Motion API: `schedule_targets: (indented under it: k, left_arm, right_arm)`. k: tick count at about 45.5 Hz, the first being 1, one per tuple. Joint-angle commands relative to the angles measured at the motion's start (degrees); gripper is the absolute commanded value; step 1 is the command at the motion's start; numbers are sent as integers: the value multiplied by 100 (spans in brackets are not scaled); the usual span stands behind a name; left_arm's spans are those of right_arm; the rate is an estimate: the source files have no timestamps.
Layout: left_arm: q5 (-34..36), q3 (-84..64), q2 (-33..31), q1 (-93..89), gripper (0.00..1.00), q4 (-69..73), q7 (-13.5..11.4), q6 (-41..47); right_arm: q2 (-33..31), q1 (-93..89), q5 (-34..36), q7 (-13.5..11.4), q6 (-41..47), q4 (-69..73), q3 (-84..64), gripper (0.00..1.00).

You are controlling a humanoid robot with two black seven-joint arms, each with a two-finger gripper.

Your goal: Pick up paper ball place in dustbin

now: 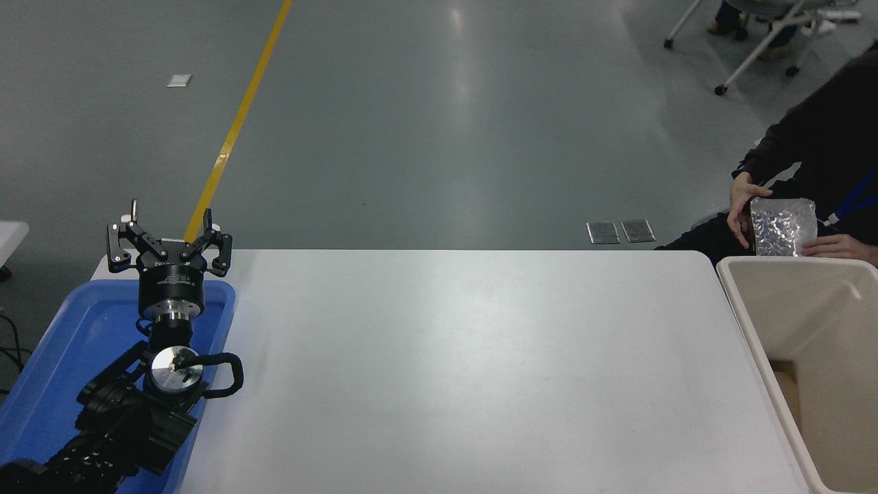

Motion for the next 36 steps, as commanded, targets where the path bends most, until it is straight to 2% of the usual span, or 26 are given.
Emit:
schedule_targets:
  k: [1,6,15,25,28,31,34,36]
  left_arm:
    - [-2,-1,-6,-2,99,0,-8,9]
    - [-2,-1,-6,-2,99,0,-8,9]
    - [-2,-1,-6,-2,99,0,-8,0]
    - [-2,-1,-6,-2,99,0,-8,9]
    - [-2,-1,-6,-2,99,0,-8,0]
    - [-2,-1,-6,-2,99,0,-8,9]
    - [-2,-1,-6,-2,99,0,-8,0]
    - [-2,-1,-6,-2,99,0,-8,9]
  right_arm:
    - [461,-2543,25,50,-341,-1645,1903,0]
    - [971,-3282,253,33,-446,-2103,2475,0]
    - [1718,-4003,711,24,-842,-2578,2564,0]
    - [2053,-4303,711,6,-1158,-2517,2599,2]
    - [2053,-4303,711,6,-1211,-2525,2599,18]
    - [2053,-4303,720,15,-1281,-2508,2599,45]
    - [2035,-4303,720,15,-1299,-2482,2599,63]
    - [2018,-4303,728,24,-1290,-2446,2608,81]
